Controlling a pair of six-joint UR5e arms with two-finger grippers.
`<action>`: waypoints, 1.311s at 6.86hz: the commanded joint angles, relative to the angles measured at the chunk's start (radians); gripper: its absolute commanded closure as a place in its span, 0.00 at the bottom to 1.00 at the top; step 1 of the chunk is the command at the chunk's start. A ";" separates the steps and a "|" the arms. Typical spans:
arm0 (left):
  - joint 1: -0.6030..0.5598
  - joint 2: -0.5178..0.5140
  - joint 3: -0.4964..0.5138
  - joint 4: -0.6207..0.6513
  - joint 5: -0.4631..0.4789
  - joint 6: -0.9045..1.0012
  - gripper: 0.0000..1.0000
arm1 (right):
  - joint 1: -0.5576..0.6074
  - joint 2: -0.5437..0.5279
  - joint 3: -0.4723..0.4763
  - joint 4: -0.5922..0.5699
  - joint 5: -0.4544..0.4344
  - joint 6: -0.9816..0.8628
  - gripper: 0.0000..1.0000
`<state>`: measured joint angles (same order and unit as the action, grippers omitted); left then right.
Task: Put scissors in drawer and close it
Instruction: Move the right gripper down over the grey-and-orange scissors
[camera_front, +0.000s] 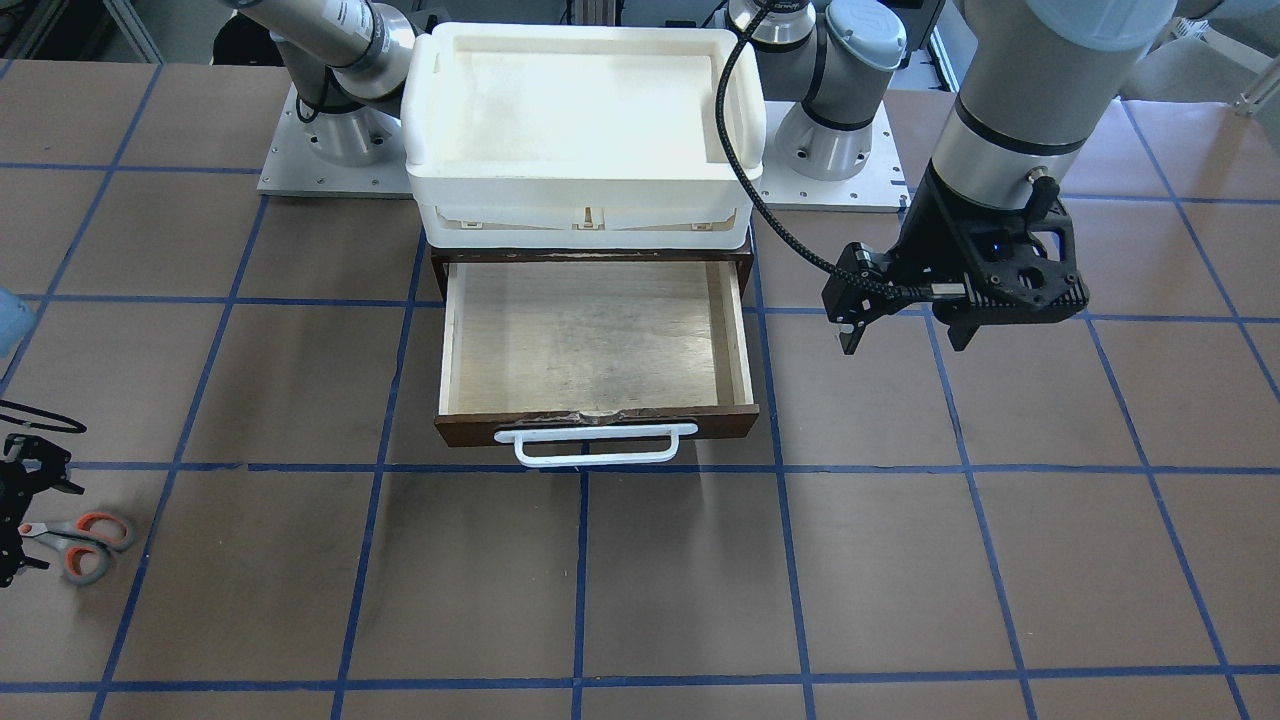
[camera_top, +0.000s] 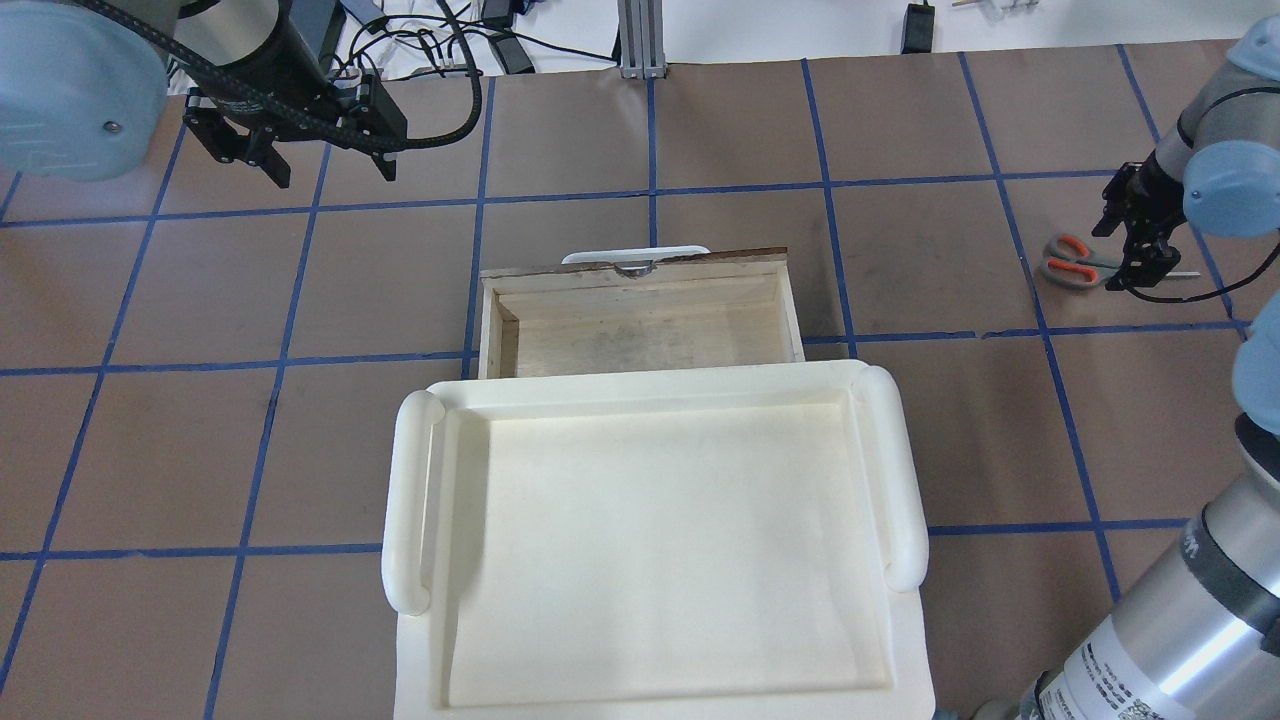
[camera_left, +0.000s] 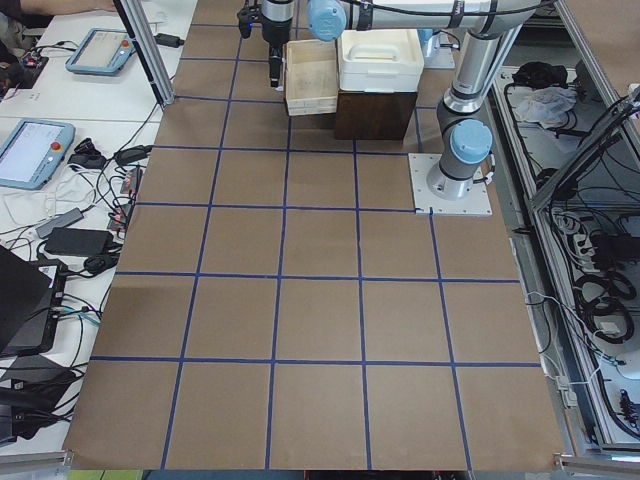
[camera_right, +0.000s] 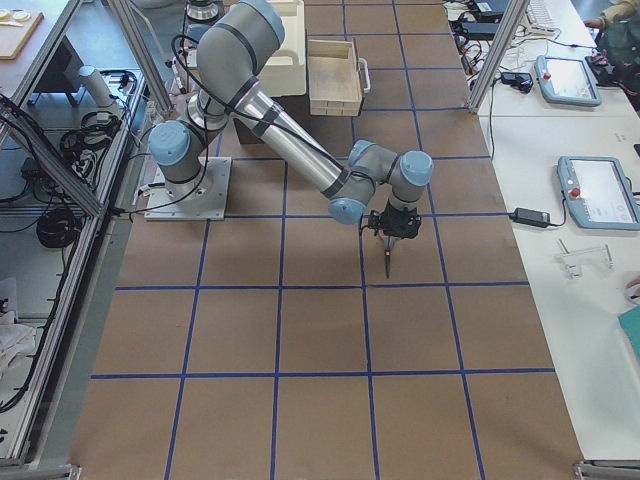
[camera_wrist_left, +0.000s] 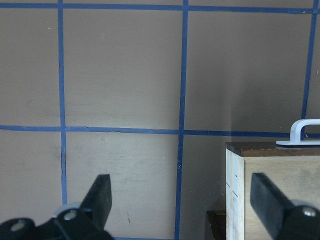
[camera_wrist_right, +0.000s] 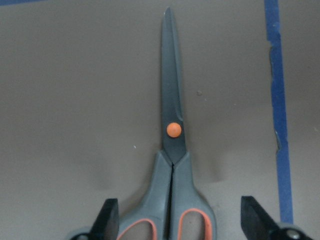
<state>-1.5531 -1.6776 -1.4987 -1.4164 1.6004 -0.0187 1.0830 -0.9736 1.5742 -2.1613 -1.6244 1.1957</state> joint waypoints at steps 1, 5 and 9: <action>-0.001 0.022 0.002 -0.025 0.000 0.000 0.00 | -0.006 0.006 0.007 -0.017 -0.011 -0.007 0.14; 0.001 0.012 -0.003 -0.070 -0.002 0.000 0.00 | -0.028 0.019 0.006 -0.014 0.003 -0.040 0.19; -0.001 -0.001 -0.034 -0.056 -0.084 -0.015 0.00 | -0.029 0.019 0.004 -0.014 0.008 -0.041 0.48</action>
<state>-1.5536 -1.6731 -1.5196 -1.4801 1.5573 -0.0298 1.0545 -0.9549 1.5789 -2.1751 -1.6196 1.1540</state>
